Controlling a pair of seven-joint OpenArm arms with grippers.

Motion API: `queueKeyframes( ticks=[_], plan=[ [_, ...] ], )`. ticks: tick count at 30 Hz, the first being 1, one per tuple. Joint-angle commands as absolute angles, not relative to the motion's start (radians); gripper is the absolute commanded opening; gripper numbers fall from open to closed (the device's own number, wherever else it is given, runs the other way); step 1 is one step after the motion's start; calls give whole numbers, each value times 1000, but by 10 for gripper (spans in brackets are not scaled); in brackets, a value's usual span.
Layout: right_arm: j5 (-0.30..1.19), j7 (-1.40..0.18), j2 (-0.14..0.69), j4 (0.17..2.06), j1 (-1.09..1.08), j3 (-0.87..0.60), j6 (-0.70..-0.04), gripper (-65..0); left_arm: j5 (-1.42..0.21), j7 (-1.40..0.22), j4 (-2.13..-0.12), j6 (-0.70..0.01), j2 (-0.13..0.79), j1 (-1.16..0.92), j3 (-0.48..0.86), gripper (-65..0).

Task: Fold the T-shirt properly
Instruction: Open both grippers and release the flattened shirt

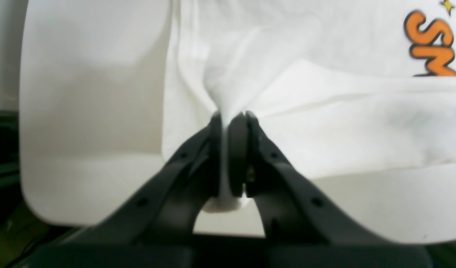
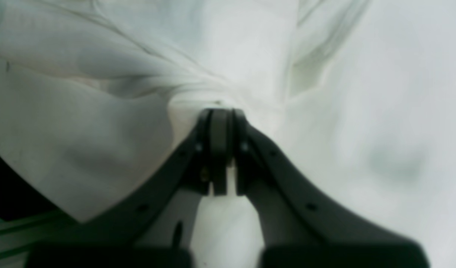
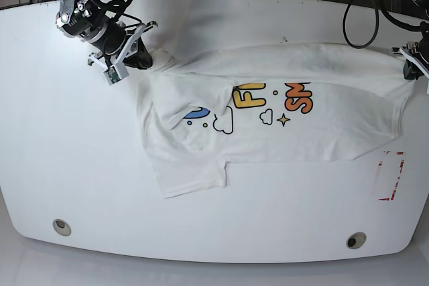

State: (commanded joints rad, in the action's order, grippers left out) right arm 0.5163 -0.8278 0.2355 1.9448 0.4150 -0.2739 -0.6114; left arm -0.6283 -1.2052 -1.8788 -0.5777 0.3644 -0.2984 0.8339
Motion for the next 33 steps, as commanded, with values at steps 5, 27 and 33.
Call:
queueKeyframes(
  ticks=[5,27,33],
  plan=[
    [516,-828,240,1943,437,-272,-611,-556,-628,-1205,-1879,-578,364,-334,832,-625],
    [536,-828,237,1974,460,-277,-673,-155,-644,-1207,-1891,-578,392,-343,831,-297],
    [527,-831,246,1971,440,-278,-680,-154,-671,-1207,-1894,-578,397,-295,832,-297]
  ],
)
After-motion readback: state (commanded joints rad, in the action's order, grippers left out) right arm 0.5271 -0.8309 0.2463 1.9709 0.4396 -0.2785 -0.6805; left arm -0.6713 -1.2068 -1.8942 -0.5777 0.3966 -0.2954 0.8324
